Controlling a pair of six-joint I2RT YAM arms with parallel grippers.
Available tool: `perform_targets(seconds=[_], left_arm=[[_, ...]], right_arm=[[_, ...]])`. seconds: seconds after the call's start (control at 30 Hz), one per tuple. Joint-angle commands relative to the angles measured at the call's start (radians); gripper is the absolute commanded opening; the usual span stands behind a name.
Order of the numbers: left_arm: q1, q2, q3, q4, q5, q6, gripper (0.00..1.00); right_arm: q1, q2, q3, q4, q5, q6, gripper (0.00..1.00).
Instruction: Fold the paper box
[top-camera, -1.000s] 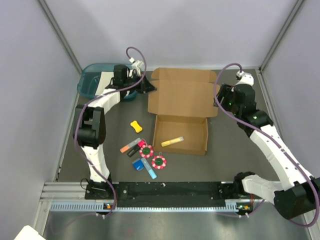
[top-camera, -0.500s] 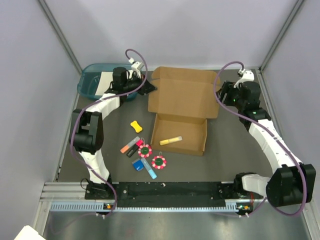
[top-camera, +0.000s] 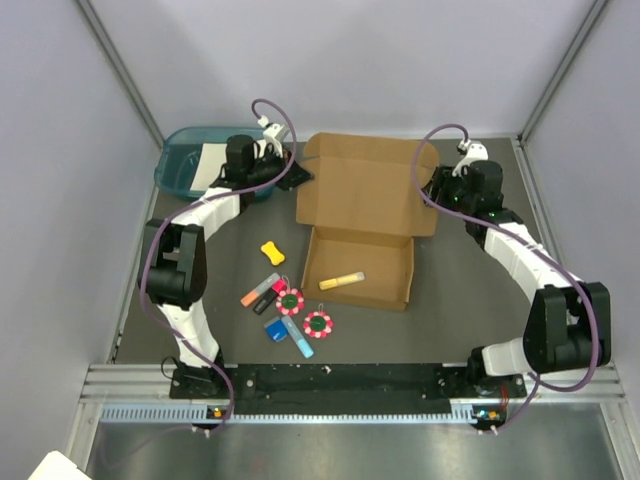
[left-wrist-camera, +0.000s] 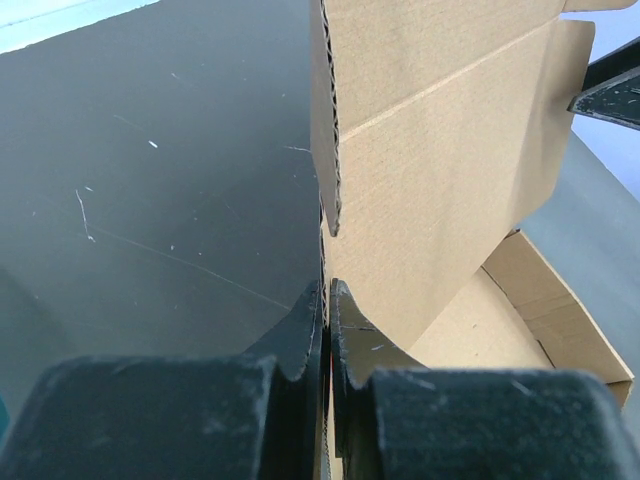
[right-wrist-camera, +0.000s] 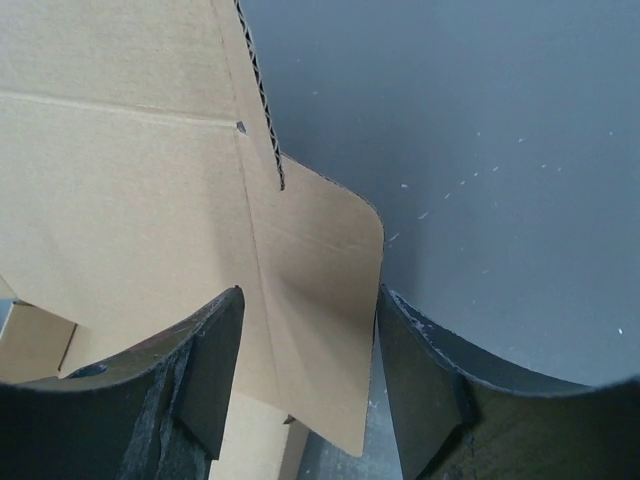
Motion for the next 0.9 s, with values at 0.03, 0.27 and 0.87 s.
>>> perform_targets(seconds=[0.03, 0.27, 0.87], left_arm=[[-0.001, -0.057, -0.017, 0.030, -0.021, 0.050, 0.00], [-0.002, -0.064, -0.022, 0.035, -0.024, 0.055, 0.00], [-0.002, -0.081, -0.035, 0.049, -0.041, 0.067, 0.00]], right_arm=[[-0.015, 0.030, 0.082, 0.025, -0.020, -0.040, 0.53], [-0.015, 0.049, 0.101, 0.022, -0.021, -0.054, 0.50], [-0.012, 0.147, 0.223, -0.133, -0.162, -0.094, 0.33]])
